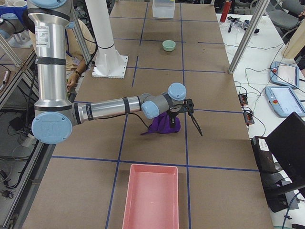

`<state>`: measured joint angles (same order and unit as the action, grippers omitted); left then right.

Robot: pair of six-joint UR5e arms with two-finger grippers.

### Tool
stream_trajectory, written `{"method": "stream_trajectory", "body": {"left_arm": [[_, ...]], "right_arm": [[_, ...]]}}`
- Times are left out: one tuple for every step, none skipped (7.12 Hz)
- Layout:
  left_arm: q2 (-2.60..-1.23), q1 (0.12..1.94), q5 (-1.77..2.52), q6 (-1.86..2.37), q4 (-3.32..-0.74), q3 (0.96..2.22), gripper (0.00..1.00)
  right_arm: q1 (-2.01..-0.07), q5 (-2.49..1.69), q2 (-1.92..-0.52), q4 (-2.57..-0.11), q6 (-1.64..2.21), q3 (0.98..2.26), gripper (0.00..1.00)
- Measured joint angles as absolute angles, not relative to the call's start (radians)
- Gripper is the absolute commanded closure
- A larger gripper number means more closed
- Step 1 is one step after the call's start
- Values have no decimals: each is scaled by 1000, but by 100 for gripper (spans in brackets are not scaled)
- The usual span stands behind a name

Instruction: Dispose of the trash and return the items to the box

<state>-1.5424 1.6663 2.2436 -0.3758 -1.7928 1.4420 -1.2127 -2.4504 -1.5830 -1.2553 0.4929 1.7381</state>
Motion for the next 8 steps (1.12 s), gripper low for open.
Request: {"method": "stream_trajectory", "body": {"left_arm": [[-1521,1656,2309,-355,-1793,1424,100],[-1503,1621,2359,-330,-1798,1414,100],[-1498,1563,2380,-290,-1824,1404,100],[-1496,1505,2386,-236,-1895,1374,100],[-1496,1467,2379,-194,-1985,1330,100],[-1494,1447,2349,-177,-2048,1299,100],[-1494,1438,2312,-175,-2077,1286,5],[-1494,1436,2296,-175,-2086,1287,0]], "right_arm": [[-1210,-2451,-1583,-1255,494,1738,0],[-1207,-2450,-1583,-1255,494,1736,0],[-1204,-2449,-1583,-1255,493,1735,0],[-1202,-2449,-1582,-1255,492,1735,0],[-1201,-2450,-1581,-1255,492,1734,0],[-1200,-2450,-1580,-1255,492,1734,0],[-1200,-2450,-1579,-1255,493,1735,0],[-1200,-2451,-1579,-1255,494,1736,0]]}}
